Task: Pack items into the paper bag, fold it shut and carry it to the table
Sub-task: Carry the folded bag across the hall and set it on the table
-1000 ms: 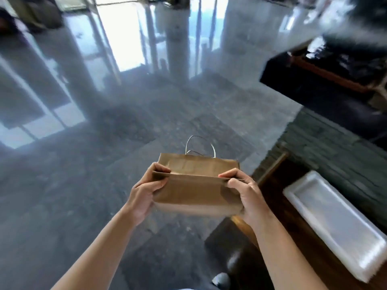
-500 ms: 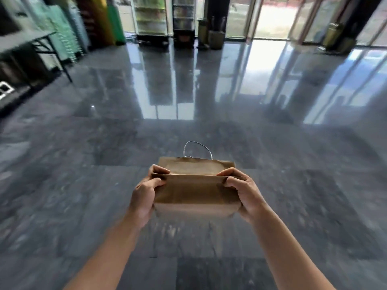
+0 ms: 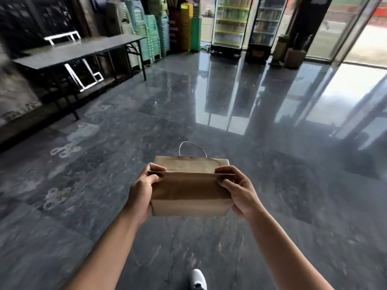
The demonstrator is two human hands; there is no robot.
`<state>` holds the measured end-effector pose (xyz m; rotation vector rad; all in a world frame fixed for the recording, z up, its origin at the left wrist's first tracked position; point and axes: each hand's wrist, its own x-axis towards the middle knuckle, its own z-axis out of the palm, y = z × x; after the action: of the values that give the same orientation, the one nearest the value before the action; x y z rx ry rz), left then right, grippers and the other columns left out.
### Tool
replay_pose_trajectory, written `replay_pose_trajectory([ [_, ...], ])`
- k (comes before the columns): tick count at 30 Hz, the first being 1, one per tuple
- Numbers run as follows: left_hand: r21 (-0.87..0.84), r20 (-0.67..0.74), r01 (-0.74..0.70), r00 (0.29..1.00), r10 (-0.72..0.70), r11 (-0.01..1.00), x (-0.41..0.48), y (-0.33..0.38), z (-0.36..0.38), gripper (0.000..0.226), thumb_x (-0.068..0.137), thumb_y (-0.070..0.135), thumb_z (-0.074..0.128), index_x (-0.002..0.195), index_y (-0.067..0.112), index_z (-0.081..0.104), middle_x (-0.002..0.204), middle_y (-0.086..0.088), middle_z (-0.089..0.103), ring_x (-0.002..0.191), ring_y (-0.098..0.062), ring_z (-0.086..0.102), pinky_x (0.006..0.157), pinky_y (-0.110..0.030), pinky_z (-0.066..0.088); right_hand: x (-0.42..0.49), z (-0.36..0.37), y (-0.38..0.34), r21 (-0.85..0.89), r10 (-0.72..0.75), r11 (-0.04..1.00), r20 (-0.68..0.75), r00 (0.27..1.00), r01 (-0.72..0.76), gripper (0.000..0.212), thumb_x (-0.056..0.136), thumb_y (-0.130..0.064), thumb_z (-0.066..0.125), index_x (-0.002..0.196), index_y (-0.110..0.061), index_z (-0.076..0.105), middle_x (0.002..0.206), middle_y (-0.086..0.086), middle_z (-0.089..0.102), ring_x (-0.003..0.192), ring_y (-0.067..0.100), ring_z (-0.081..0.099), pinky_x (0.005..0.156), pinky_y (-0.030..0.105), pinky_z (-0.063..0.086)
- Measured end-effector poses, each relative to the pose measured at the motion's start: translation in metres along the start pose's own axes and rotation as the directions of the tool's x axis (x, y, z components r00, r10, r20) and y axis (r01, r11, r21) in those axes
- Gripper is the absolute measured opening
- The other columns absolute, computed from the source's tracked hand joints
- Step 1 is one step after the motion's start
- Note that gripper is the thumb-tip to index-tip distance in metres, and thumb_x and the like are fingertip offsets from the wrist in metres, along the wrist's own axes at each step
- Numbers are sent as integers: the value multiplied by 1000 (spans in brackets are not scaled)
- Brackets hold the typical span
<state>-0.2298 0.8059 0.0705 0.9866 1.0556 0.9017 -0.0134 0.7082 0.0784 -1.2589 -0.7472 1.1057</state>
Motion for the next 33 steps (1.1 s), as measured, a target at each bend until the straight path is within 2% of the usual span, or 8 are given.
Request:
replay_pose_trajectory([
  [4,7,-88,-9,996,9,1000,44,21,15,33,79,2,44,72,26,65,71,2,67,54,-8,60,51,-21,46,72,-1,-15,-47,17,999,47,999,-15,21,85,1,56,91,-17,64,70,-5,61,62,9,50,53,21,39],
  [8,-11,-188,-43,981,40,999,85,34,19,36,78,0,44,69,26,66,77,0,66,62,-11,58,56,-26,45,137,4,-21,-76,20,997,163,986,-8,21,87,1,54,92,-19,60,75,-7,62,65,11,48,57,25,35],
  [11,-52,-251,-44,968,30,998,109,42,12,36,78,-1,44,68,26,66,74,1,66,58,-10,59,52,-23,46,177,10,-22,-83,8,996,309,951,19,18,90,-3,55,102,-17,60,90,-3,62,77,9,50,66,24,36],
  [14,-145,-271,-42,963,1,989,137,52,-3,33,76,-1,43,66,22,64,65,3,65,48,-9,59,43,-16,46,214,23,-21,-56,-19,997,394,919,45,24,86,-19,60,110,-17,63,105,-1,65,90,11,52,73,22,39],
  [19,-178,-316,-81,949,22,981,194,69,-21,29,74,0,43,66,21,62,68,-1,62,54,-14,55,45,-17,43,279,63,-19,-75,-65,992,371,926,100,20,86,-23,60,105,-16,65,93,3,61,81,14,49,64,25,38],
  [22,-198,-319,-98,947,30,975,242,83,-41,32,77,-3,44,68,21,63,70,-3,63,56,-16,57,46,-19,46,329,93,-18,-35,-26,999,338,941,40,13,89,-16,61,100,-14,66,92,3,60,79,16,48,62,28,37],
  [27,-206,-256,-141,963,86,968,329,120,-85,34,81,-4,46,71,22,65,72,-3,66,57,-14,62,49,-19,48,418,152,-27,8,-12,1000,323,946,10,11,90,-9,59,82,-15,64,77,3,54,71,14,45,59,28,35],
  [33,-89,-190,-243,956,223,966,437,169,-138,23,81,5,55,87,23,68,78,1,67,67,-11,61,54,-17,49,526,223,-47,79,-9,997,363,932,-21,8,90,-12,57,82,-10,59,65,-2,58,57,8,53,47,20,44],
])
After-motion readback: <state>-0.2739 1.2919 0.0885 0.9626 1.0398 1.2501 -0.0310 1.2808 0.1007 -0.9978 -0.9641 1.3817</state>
